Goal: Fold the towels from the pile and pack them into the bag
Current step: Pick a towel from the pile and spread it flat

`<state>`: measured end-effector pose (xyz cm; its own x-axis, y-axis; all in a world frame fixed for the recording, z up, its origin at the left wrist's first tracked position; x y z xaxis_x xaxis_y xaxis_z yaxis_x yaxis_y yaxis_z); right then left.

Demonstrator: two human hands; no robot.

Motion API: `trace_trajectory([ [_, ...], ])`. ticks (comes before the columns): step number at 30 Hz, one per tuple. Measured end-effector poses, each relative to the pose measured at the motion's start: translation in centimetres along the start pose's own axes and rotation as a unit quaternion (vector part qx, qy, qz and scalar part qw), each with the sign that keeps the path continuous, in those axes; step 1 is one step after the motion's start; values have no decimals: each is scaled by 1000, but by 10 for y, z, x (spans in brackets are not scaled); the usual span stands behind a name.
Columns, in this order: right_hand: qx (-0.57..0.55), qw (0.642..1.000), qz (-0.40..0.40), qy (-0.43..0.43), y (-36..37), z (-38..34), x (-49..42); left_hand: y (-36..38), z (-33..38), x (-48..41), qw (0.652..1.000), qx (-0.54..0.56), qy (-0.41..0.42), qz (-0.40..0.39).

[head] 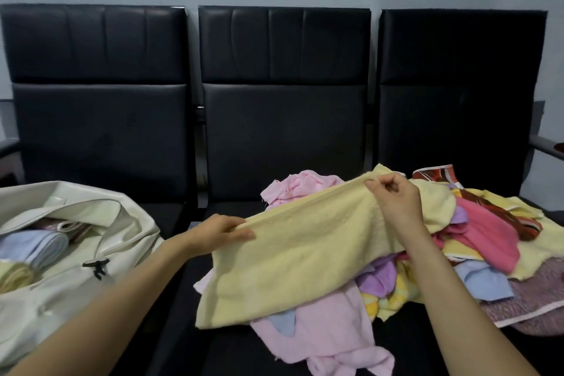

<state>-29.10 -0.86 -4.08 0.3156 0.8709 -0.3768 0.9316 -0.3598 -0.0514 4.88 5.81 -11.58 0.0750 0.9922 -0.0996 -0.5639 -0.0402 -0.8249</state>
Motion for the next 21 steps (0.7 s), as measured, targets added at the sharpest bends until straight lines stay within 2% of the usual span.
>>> trace_trajectory([
  [3,11,1000,9,-3,-6,-5,3,-15,-18,20,998,-54,5,14],
  [7,5,1000,5,-16,-11,-18,11,-36,-8,47,997,-36,25,57],
  [11,-18,998,27,-52,-29,-35,19,-72,19,74,978,73,21,195],
  [15,-70,988,63,-119,-58,-76,34,-109,53,106,928,249,16,276],
  [18,-52,983,69,-160,-72,-105,43,-126,73,120,911,318,15,262],
  [21,-17,986,43,-159,-74,-110,48,-120,75,123,927,332,-11,174],
])
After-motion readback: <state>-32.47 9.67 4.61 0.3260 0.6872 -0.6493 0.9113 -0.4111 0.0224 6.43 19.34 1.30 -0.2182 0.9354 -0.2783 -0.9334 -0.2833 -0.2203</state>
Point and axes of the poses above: each hand's wrist, its own x-axis away from the middle knuckle, its own y-axis out of the palm, z = x × y, the point moved 7 cm from there along -x, towards the middle knuckle, and after that the axes turned 10 degrees about z, right-handed, at the moved point
